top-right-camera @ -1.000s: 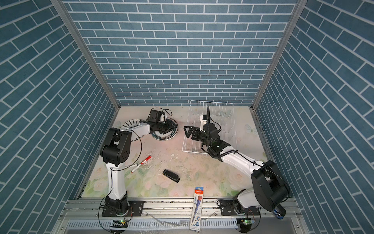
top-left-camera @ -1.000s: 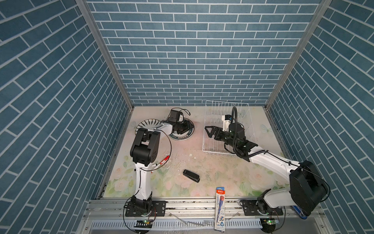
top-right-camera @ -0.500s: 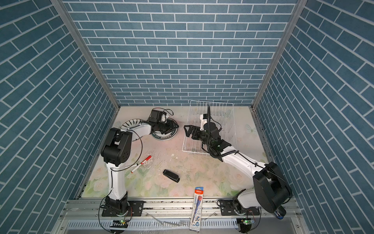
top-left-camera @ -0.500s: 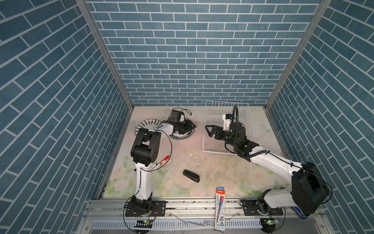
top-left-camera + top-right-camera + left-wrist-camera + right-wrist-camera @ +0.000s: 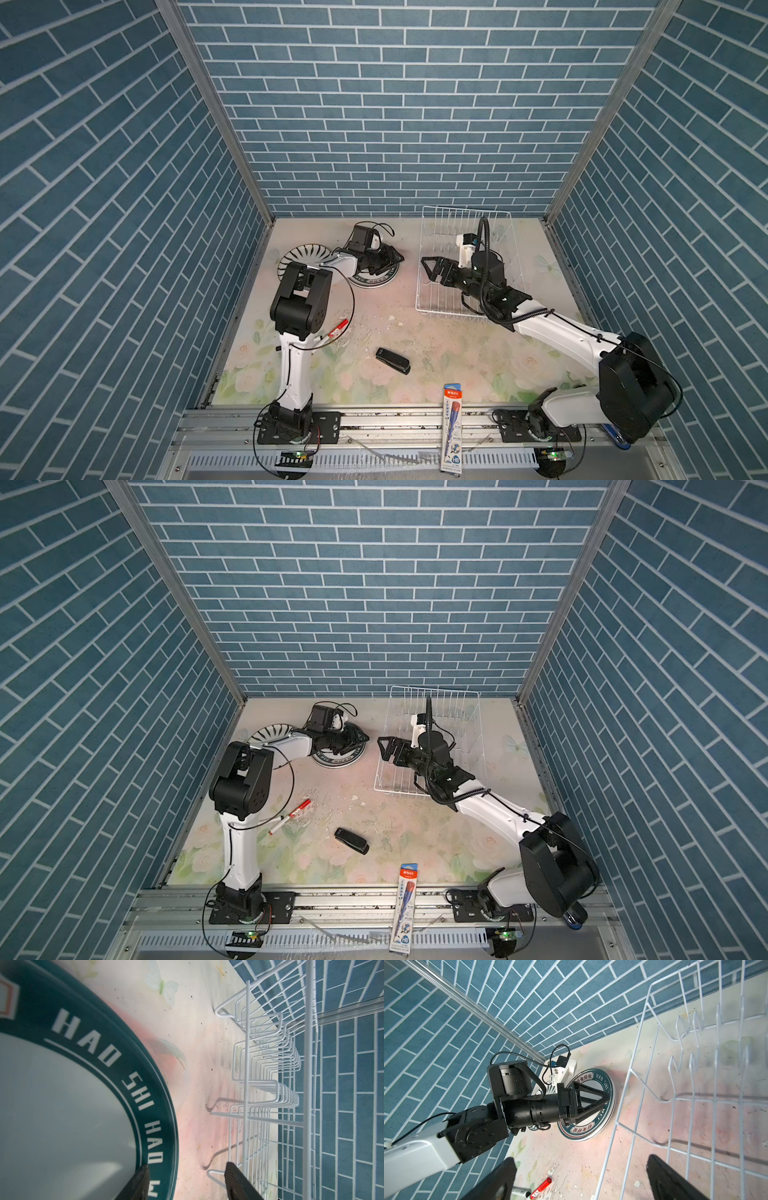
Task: Unload the plates from the dish rack
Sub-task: 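Open the left gripper to release the plate on the stack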
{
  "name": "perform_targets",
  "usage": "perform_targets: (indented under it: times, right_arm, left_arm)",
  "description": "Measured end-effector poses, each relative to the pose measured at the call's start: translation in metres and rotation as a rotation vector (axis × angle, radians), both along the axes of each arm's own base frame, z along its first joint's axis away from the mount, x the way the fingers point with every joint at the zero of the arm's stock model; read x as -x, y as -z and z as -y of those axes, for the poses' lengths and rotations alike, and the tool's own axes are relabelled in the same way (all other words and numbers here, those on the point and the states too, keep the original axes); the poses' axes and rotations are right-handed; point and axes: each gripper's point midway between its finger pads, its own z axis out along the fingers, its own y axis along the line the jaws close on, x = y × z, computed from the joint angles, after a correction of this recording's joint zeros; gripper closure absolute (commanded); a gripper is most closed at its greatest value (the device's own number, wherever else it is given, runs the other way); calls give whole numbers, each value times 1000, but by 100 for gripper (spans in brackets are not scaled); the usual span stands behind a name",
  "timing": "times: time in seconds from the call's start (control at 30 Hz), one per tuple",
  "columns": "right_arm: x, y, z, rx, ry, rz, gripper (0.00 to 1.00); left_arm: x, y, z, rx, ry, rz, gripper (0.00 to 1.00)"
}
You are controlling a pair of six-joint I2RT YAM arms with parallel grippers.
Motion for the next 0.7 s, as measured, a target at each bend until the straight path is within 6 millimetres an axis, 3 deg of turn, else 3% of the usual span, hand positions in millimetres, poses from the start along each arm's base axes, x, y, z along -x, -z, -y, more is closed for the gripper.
perform_targets:
  times: [0.17, 0.3, 0.37, 0.43, 0.6, 0.7]
  right_arm:
    - [0, 0, 0, 0, 0, 0, 1]
    - [0, 0, 0, 0, 0, -1, 1]
    - [0, 0, 0, 3, 0, -2, 1]
    - [2, 2, 2, 20, -4, -4, 1]
    - [11, -4, 16, 97, -23, 30, 1]
    - [12, -10, 43, 160, -3, 39, 1]
  left_arm:
    - [4, -10, -11, -47, -14, 18, 37]
    - [12, -42, -20, -62, -11, 86, 32]
    - [16, -60, -25, -60, -14, 123, 21]
    - [22, -78, -34, -68, -22, 168, 1]
    - [45, -106, -66, -115, -90, 237, 0]
    - [61, -120, -86, -180, -130, 302, 0]
